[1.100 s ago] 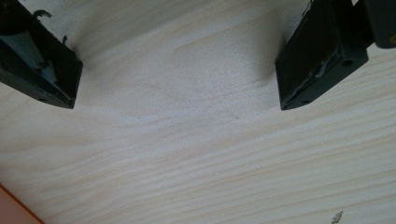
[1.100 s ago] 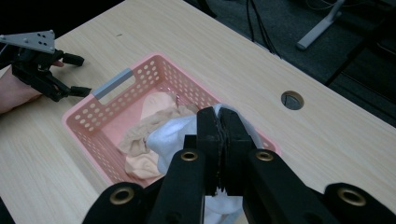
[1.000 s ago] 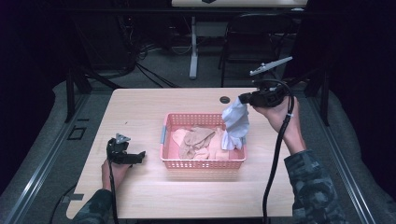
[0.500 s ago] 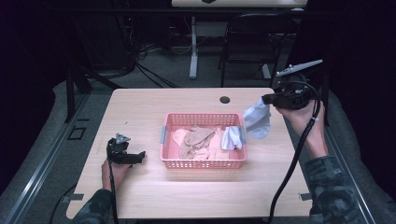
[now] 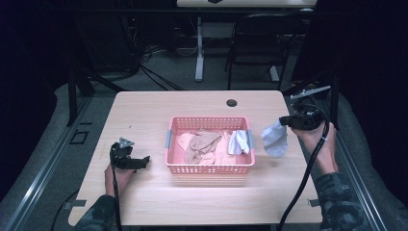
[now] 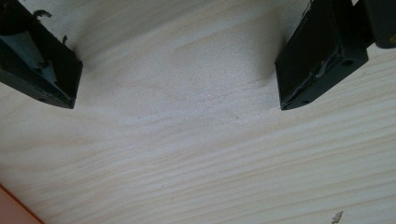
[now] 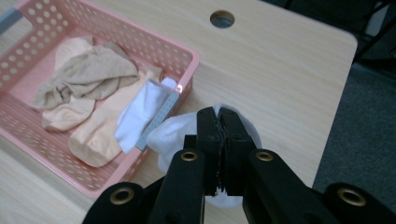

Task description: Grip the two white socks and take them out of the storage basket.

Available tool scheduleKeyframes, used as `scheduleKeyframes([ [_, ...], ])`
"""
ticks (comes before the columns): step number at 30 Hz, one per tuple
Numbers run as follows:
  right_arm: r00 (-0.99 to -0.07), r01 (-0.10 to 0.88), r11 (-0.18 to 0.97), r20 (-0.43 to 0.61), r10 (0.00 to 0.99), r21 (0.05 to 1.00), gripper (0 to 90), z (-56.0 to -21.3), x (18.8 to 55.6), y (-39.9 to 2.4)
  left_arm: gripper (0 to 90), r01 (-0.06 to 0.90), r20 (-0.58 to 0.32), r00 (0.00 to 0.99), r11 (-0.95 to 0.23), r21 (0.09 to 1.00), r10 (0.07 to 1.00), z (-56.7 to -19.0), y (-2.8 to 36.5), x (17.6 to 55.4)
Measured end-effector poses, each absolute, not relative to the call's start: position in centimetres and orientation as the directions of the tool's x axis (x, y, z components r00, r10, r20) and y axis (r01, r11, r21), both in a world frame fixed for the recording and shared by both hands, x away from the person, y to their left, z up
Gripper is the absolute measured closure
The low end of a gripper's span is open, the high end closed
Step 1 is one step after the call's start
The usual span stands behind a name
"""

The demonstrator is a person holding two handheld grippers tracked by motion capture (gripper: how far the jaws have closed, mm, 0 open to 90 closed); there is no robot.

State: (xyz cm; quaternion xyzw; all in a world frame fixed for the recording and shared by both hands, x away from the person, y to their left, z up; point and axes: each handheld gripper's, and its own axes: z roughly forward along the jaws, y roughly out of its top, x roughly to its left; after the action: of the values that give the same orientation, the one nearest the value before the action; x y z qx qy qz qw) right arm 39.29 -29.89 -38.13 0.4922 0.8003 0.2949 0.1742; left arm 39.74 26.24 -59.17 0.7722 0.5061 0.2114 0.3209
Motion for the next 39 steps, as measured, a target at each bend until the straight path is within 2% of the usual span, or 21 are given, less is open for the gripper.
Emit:
scheduleKeyframes([
  [17,-0.365,0.807,0.264,0.095,0.926,0.529,87.9,-47.6,39.8,-32.9,0.4,0.646,0.002,0.398,-0.282,0.710,0.917,-59.2,26.2,39.7],
  [27,-0.317,0.872,0.247,0.103,0.943,0.424,85.5,-50.9,40.4,-33.9,0.4,0.646,0.002,0.399,-0.282,0.709,0.917,-59.2,26.2,39.7],
  [30,-0.307,0.878,0.238,0.105,0.946,0.416,79.7,-51.1,40.5,-34.0,0.4,0.646,0.002,0.399,-0.283,0.709,0.917,-59.2,26.2,39.7],
  [31,-0.310,0.877,0.240,0.108,0.945,0.417,75.3,-51.1,40.5,-34.1,0.4,0.646,0.003,0.399,-0.283,0.709,0.917,-59.2,26.2,39.7],
  [32,-0.302,0.875,0.232,0.105,0.947,0.425,65.7,-50.9,40.5,-34.1,0.4,0.646,0.002,0.399,-0.283,0.709,0.917,-59.2,26.2,39.7],
  [33,-0.302,0.875,0.232,0.105,0.947,0.425,65.7,-50.9,40.5,-34.1,0.4,0.646,0.002,0.399,-0.283,0.709,0.917,-59.2,26.2,39.7],
  [37,-0.301,0.864,0.219,0.116,0.947,0.453,47.7,-50.0,40.3,-34.2,0.4,0.646,0.002,0.399,-0.282,0.709,0.917,-59.2,26.2,39.7],
  [38,-0.302,0.856,0.214,0.118,0.946,0.471,38.3,-49.6,40.2,-34.1,0.4,0.646,0.002,0.399,-0.282,0.709,0.917,-59.2,26.2,39.7],
  [39,-0.302,0.856,0.214,0.118,0.946,0.471,38.3,-49.6,40.2,-34.1,0.4,0.646,0.002,0.399,-0.282,0.710,0.917,-59.2,26.2,39.7],
])
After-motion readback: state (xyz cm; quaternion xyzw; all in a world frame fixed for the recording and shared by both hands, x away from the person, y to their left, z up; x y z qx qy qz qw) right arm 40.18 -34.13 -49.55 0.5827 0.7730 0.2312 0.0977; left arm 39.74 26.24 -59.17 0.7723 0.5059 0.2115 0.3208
